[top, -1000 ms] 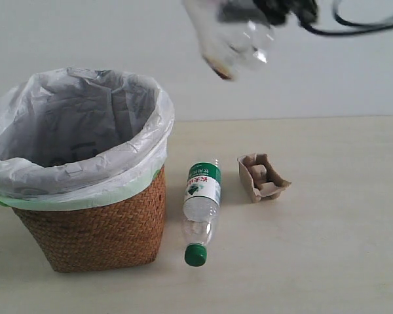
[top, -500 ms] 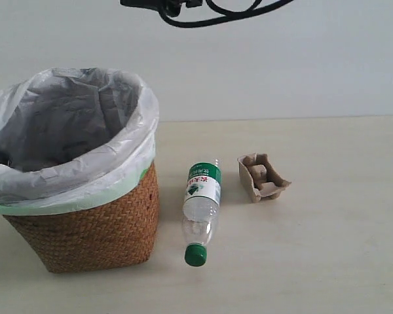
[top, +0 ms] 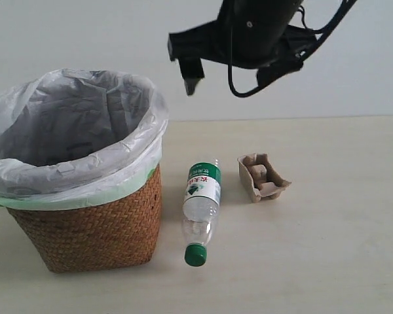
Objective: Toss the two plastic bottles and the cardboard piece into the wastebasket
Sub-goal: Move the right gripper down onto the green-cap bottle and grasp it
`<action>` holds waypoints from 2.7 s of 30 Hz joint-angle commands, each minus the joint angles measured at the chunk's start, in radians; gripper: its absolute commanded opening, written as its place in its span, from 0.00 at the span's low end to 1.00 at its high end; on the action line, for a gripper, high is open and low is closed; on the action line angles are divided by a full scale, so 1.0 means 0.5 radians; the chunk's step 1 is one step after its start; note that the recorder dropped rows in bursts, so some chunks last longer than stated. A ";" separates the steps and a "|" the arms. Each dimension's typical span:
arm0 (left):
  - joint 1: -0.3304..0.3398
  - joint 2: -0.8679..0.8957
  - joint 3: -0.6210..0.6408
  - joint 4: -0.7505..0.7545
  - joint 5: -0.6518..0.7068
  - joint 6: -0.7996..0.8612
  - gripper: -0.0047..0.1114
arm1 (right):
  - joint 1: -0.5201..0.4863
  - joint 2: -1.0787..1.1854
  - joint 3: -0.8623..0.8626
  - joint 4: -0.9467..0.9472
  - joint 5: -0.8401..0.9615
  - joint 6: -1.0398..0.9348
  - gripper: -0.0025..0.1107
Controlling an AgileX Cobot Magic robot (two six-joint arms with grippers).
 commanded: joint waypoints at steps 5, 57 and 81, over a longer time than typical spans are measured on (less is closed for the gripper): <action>0.007 -0.005 0.006 0.004 -0.005 -0.017 0.09 | 0.000 0.247 0.015 -0.043 0.371 0.035 0.82; 0.007 -0.005 0.006 0.004 -0.005 -0.017 0.09 | 0.122 0.303 0.648 0.293 -0.220 -0.340 0.67; 0.007 -0.005 0.006 0.004 -0.005 -0.017 0.09 | 0.001 0.486 0.812 0.266 -1.144 0.133 0.67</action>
